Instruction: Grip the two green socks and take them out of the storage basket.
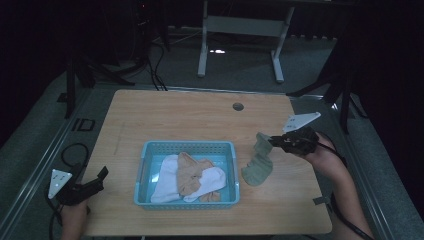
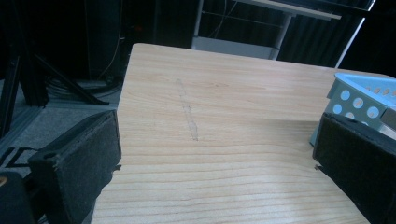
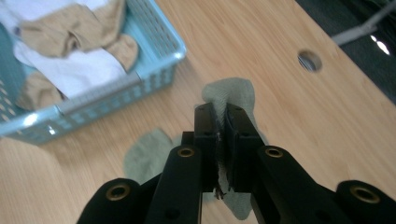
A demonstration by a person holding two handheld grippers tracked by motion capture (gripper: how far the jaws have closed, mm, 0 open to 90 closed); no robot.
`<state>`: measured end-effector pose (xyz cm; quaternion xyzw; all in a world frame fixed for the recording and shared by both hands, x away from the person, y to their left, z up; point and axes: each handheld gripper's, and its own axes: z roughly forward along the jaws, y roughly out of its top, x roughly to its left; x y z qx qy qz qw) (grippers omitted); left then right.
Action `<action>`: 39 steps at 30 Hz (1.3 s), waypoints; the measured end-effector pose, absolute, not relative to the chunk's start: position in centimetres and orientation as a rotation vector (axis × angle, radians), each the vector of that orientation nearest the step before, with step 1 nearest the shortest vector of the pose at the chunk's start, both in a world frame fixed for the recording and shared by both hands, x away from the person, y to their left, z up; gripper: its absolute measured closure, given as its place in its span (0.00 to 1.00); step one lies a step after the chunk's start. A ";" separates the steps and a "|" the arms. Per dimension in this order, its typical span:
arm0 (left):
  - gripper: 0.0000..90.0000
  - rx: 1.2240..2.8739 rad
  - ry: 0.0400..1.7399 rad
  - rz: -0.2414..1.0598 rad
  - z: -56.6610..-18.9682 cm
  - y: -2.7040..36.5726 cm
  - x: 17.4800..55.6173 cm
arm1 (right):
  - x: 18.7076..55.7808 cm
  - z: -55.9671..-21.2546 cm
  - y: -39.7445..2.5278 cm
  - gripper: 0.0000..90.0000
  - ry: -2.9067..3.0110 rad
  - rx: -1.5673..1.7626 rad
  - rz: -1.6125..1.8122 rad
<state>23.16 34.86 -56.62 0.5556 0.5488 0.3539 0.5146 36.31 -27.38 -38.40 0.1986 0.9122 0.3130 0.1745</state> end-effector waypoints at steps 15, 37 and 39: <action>0.01 1.335 1.322 0.851 -56.6 34.9 23.2 | 35.1 -43.0 -33.9 0.94 2.548 0.815 0.851; 0.01 1.333 1.324 0.846 -56.6 34.9 23.2 | 34.5 -50.0 -34.0 0.50 2.605 0.907 0.988; 0.01 1.333 1.324 0.846 -56.6 34.9 23.2 | 34.4 -49.9 -34.0 0.46 2.599 0.915 1.015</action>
